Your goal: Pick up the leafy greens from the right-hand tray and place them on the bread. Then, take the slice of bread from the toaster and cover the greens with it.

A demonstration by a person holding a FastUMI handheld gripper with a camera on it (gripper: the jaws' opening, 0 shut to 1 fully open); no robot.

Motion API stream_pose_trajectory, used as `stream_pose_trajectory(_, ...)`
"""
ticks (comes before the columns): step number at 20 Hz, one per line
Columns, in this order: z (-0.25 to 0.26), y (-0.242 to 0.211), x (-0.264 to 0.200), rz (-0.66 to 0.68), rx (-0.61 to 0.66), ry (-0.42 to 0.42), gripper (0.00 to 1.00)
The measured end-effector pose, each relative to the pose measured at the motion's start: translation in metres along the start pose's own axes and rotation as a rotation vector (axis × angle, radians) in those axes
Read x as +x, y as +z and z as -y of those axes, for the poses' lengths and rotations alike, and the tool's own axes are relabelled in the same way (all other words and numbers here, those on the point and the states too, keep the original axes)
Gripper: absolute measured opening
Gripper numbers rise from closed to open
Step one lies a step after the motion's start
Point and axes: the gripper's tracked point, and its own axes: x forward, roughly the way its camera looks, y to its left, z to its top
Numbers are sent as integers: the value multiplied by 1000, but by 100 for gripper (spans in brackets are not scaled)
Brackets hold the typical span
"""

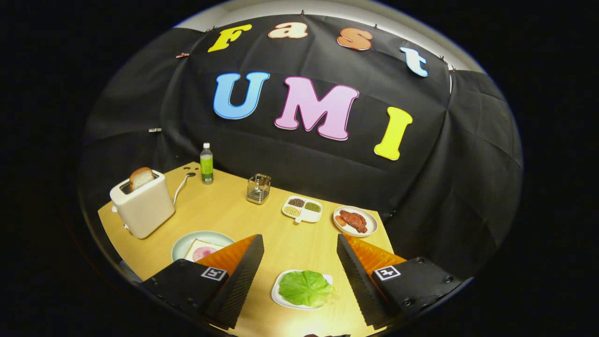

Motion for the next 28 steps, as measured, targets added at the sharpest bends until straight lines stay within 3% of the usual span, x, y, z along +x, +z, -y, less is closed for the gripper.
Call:
stream_pose_trajectory(13, 24, -192, 78, -474, -76, 194, 98)
stream_pose_trajectory(20, 17, -227, 91, -563, -29, 244, 95)
stream_pose_trajectory(22, 10, -229, 91, -584, 8, 270, 88)
stream_pose_trajectory(24, 7, -232, 90, -611, 66, 277, 70)
stream_pose_trajectory(25, 7, -234, 91, -620, 84, 278, 66)
stream_pose_trajectory(28, 7, -233, 90, -623, 58, 282, 65)
